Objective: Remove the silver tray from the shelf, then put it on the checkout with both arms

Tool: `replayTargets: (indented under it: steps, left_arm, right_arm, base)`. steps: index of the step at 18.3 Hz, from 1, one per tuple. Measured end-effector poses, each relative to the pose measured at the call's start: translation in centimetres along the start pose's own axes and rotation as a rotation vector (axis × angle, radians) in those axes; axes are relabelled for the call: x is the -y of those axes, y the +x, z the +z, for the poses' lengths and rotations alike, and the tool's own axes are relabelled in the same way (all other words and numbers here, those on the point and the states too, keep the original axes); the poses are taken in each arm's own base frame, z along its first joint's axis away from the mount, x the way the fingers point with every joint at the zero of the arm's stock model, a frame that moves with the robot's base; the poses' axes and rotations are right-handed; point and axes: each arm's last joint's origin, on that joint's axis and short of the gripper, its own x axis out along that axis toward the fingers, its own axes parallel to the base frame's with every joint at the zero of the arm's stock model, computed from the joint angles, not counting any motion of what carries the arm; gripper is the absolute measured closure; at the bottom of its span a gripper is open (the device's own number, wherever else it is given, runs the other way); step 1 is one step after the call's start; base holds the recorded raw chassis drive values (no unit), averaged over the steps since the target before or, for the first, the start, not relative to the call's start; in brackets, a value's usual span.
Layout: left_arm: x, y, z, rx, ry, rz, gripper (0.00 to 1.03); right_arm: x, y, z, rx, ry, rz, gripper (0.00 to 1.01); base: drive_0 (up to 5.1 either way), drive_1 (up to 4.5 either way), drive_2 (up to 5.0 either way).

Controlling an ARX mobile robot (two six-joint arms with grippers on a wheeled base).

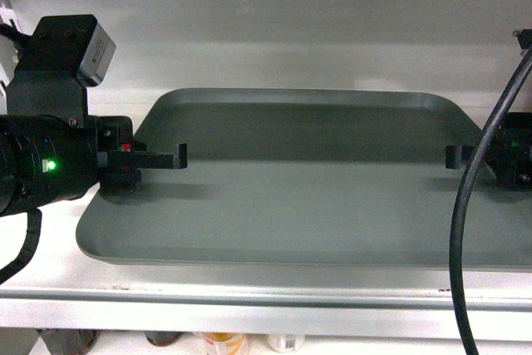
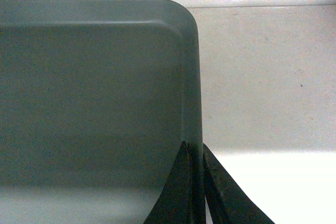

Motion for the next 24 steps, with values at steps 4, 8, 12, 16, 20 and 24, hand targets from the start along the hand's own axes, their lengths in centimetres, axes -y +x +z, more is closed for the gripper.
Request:
replayTargets:
  steps: [4,8,12,16,20,24]
  left_arm:
    - [0.0,0.01,0.02,-0.001,0.0,0.0,1.0]
    - [0.05,0.01,0.04,0.0,0.001,-0.001,1.0]
    - [0.09,0.01,0.12,0.003,0.002,-0.001,1.0]
    - [0.15,0.01,0.11,0.003,0.003,-0.002,1.0]
    - [0.16,0.01,0.15,0.007,0.002,-0.002,1.0]
    - [0.18,0.02,0.17,0.005,0.009,-0.001,1.0]
  right_arm:
    - [0.0,0.01,0.01,-0.001,0.0,0.0,0.98]
    - [0.02,0.02,0.02,0.0,0.0,-0.001,0.98]
    - [0.15,0.04,0.03,0.0,0.002,-0.004,0.98]
    - [0.17,0.04,-0.02,-0.004,0.002,-0.005,0.98]
    - [0.18,0.04,0.04,0.0,0.003,-0.005,0.98]
    - [0.17,0.04,0.04,0.0,0.003,-0.004,0.98]
  base:
    - [0.1,-3.96,4.3]
    - [0.2,-3.9,4.3]
    - [0.1,-4.04,4.2]
    - [0.1,-4.03,4.2]
    - [0.1,-4.0,4.2]
    - [0.2,-3.94,4.3]
